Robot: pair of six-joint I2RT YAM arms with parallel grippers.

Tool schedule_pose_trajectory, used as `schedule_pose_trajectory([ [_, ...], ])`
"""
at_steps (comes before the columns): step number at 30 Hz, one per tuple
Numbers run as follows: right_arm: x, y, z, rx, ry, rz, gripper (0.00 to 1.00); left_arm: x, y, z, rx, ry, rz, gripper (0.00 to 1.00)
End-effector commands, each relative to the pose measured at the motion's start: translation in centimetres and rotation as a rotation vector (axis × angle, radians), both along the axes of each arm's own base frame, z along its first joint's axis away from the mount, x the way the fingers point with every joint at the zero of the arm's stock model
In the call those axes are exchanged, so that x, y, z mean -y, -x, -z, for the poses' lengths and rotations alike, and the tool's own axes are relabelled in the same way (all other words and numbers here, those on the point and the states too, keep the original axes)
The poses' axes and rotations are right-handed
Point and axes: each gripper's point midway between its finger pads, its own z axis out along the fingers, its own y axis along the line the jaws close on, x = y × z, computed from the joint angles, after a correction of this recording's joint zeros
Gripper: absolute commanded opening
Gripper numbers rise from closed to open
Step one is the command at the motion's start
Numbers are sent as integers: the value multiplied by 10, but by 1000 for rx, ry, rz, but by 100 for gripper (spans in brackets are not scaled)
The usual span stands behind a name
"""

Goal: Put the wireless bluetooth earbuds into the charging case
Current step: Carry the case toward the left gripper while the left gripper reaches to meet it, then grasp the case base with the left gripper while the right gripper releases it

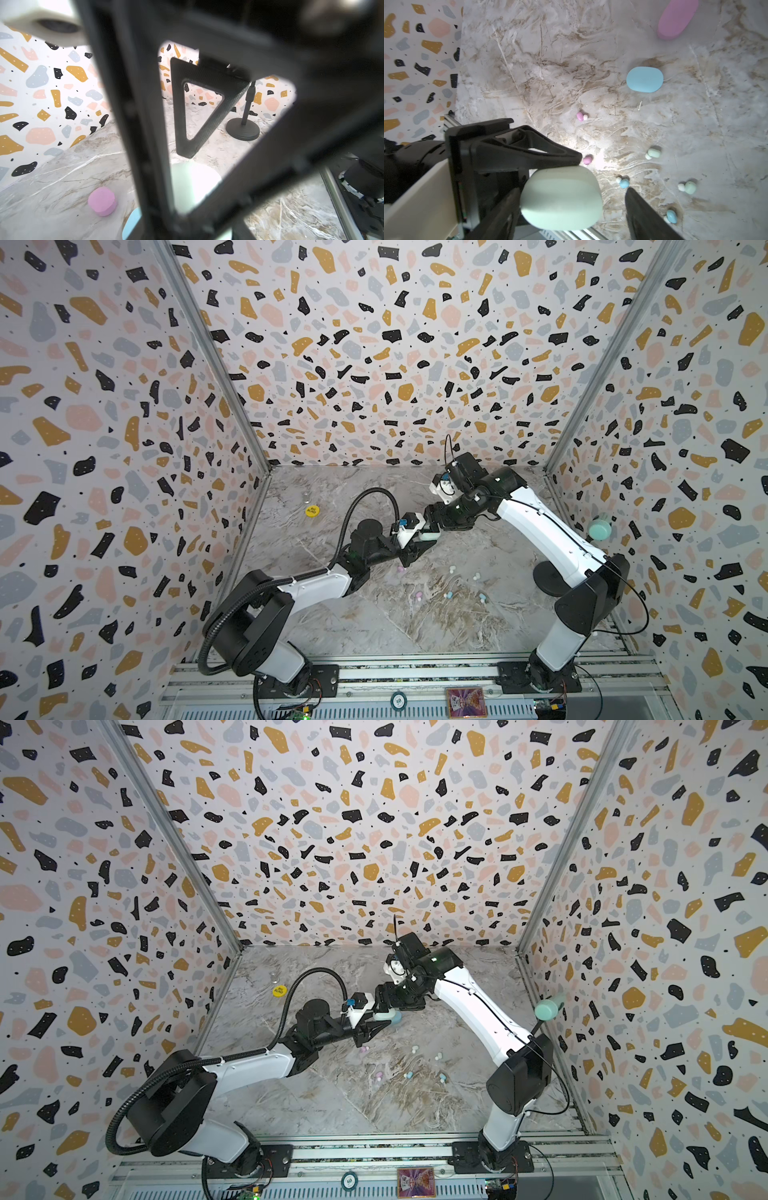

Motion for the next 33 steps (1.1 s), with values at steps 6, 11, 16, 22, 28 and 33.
schedule_pose_trajectory([
  [6, 50, 9, -20, 154, 4, -61, 84, -4, 31, -15, -28, 61, 122, 13],
  [11, 40, 31, -41, 416, -42, -278, 84, -5, 51, -18, -86, 82, 225, 11],
  [16, 24, 67, -57, 634, -123, -475, 83, -5, 66, -20, -106, 53, 306, 10],
  [22, 13, 85, -59, 729, -166, -584, 80, -5, 70, -25, -103, 38, 333, 9],
  [28, 2, 97, -38, 697, -142, -681, 77, -3, 72, -34, -93, 50, 354, 8],
  [33, 3, 93, -23, 678, -99, -679, 77, -3, 73, -35, -89, 50, 359, 8],
])
